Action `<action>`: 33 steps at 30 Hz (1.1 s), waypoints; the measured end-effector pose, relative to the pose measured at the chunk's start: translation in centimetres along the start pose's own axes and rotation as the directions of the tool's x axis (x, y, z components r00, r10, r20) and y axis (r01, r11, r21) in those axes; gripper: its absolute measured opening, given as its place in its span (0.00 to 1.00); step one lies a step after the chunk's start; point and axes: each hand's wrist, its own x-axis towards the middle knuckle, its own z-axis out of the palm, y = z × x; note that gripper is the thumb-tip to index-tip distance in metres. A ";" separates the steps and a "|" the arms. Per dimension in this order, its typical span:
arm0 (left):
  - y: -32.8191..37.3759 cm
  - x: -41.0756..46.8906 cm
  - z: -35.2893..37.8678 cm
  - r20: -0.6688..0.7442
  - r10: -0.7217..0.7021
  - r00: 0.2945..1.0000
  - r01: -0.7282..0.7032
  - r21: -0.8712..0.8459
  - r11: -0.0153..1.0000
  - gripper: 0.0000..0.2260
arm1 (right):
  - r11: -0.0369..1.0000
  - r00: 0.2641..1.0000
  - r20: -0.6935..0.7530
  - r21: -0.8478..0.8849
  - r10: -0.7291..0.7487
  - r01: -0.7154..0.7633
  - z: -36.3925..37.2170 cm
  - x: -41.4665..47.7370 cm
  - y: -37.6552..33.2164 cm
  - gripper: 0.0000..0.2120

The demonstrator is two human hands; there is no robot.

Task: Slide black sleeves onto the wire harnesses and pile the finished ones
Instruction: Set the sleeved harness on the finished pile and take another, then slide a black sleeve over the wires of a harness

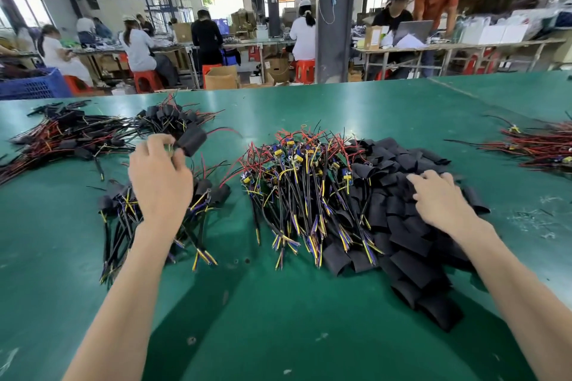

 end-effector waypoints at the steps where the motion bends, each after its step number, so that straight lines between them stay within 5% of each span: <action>1: -0.7 0.1 0.0 0.007 -0.038 0.999 0.038 0.063 0.997 0.12 | 1.000 0.999 -0.032 -0.018 -0.003 0.002 0.1 0.1 0.1 0.16; 5: -3.4 0.1 0.5 0.080 -0.176 0.981 0.145 0.298 0.943 0.16 | 0.998 0.997 -0.079 -0.057 -0.003 -0.002 0.2 0.0 -0.1 0.10; 11: -3.2 -0.8 1.4 0.026 -0.272 0.962 0.248 0.338 0.908 0.22 | 0.993 0.997 -0.077 -0.121 -0.007 -0.002 0.5 -0.4 -1.0 0.17; 14: -1.6 -0.9 1.9 0.011 0.068 0.998 -0.068 0.268 0.961 0.22 | 0.993 0.993 -0.119 -0.122 -0.025 0.010 0.3 -0.6 -1.1 0.16; 16: -0.3 -1.6 2.9 0.182 0.305 0.935 -0.334 0.155 0.930 0.15 | 0.994 0.989 -0.143 -0.113 -0.027 0.010 0.2 -0.8 -1.3 0.16; 19: 0.5 -3.0 4.7 0.547 0.316 0.775 -0.474 0.173 0.863 0.11 | 0.997 0.987 -0.157 -0.079 -0.024 0.011 0.0 -1.0 -1.6 0.15; 21: -0.1 -3.2 5.4 0.624 0.237 0.745 -0.503 0.290 0.814 0.12 | 0.998 0.985 -0.170 -0.057 -0.024 0.015 -0.1 -1.1 -1.7 0.15; 33: -1.9 -2.4 6.3 0.450 0.025 0.893 -0.289 0.530 0.797 0.13 | 0.999 0.986 -0.159 0.009 -0.040 0.042 0.1 -1.1 -2.4 0.14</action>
